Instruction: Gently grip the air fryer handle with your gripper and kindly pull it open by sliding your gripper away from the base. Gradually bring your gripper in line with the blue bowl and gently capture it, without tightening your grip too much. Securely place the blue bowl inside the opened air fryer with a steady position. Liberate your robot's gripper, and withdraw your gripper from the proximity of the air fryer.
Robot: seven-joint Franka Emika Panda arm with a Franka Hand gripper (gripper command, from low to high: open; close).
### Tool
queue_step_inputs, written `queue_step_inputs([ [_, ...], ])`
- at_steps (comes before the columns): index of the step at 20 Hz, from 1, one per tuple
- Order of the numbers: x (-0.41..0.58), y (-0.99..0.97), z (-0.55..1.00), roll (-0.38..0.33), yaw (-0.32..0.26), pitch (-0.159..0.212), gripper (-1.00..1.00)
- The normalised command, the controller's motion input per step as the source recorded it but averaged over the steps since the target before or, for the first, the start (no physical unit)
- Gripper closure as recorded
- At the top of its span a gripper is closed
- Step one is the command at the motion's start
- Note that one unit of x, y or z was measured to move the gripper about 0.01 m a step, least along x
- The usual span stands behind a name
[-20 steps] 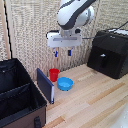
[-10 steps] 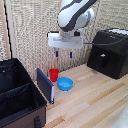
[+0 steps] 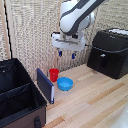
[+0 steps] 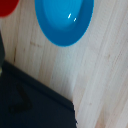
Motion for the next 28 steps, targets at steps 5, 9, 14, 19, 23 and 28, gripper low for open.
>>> queue_step_inputs([
  [5, 0.000, -0.03, -0.05, -0.375, -0.127, -0.061, -1.00],
  [9, 0.000, 0.00, -0.01, -0.375, -0.081, -0.113, -1.00],
  [14, 0.026, 0.00, -0.07, -0.375, -0.060, -0.122, -1.00],
  [19, 0.025, -0.10, -0.28, -0.337, -0.007, -0.098, -1.00],
  [23, 0.000, -0.26, -0.39, -0.308, 0.078, -0.038, -1.00],
  [28, -0.013, -0.36, -0.38, -0.280, 0.177, -0.023, -1.00],
])
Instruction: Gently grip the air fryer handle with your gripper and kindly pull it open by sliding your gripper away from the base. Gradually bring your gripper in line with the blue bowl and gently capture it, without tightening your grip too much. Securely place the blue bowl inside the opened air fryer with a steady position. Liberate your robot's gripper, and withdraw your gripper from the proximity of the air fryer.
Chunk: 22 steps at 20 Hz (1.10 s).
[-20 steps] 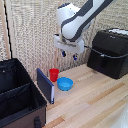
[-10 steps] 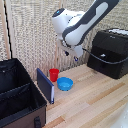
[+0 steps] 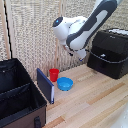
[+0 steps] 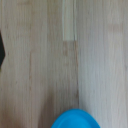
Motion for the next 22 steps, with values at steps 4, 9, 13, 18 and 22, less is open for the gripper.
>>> queue_step_inputs([
  [4, -0.009, -0.37, -0.35, -0.275, 0.186, -0.012, -1.00],
  [9, -0.129, -0.44, -0.33, -0.244, 0.170, -0.040, -1.00],
  [13, -0.267, -0.58, -0.27, -0.190, 0.134, -0.062, -1.00],
  [18, -0.414, -0.73, -0.19, -0.118, 0.085, -0.072, -1.00],
  [22, -0.408, -0.79, -0.17, -0.076, 0.070, -0.073, -1.00],
])
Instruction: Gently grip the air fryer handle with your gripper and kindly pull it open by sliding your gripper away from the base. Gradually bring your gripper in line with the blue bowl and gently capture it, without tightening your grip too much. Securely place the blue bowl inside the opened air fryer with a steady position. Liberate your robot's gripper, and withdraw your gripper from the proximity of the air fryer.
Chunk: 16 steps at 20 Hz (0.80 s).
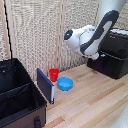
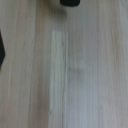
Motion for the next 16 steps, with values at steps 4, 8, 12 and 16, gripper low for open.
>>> queue_step_inputs([
  [4, -0.329, -0.77, -0.20, -0.044, 0.072, -0.065, -1.00],
  [8, -0.231, -0.74, -0.19, -0.037, 0.089, -0.065, -1.00],
  [12, -0.181, -0.68, -0.22, -0.054, 0.118, -0.056, -1.00],
  [16, 0.049, -0.48, -0.24, -0.015, 0.165, -0.089, -1.00],
])
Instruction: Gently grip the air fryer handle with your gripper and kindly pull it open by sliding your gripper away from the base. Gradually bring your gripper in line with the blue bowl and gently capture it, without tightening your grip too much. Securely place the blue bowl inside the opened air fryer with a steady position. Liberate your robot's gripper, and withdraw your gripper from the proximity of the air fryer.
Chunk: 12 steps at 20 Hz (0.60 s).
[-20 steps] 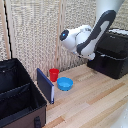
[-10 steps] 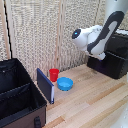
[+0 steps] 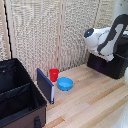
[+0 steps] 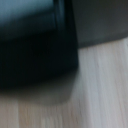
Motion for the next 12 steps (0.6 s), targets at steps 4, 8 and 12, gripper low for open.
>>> queue_step_inputs([
  [4, 0.054, -0.32, -0.12, -0.005, 0.179, -0.063, -1.00],
  [8, -0.006, -0.09, 0.00, -0.002, -0.032, 0.001, 1.00],
  [12, -0.004, 0.00, 0.00, 0.001, -0.017, -0.002, 1.00],
])
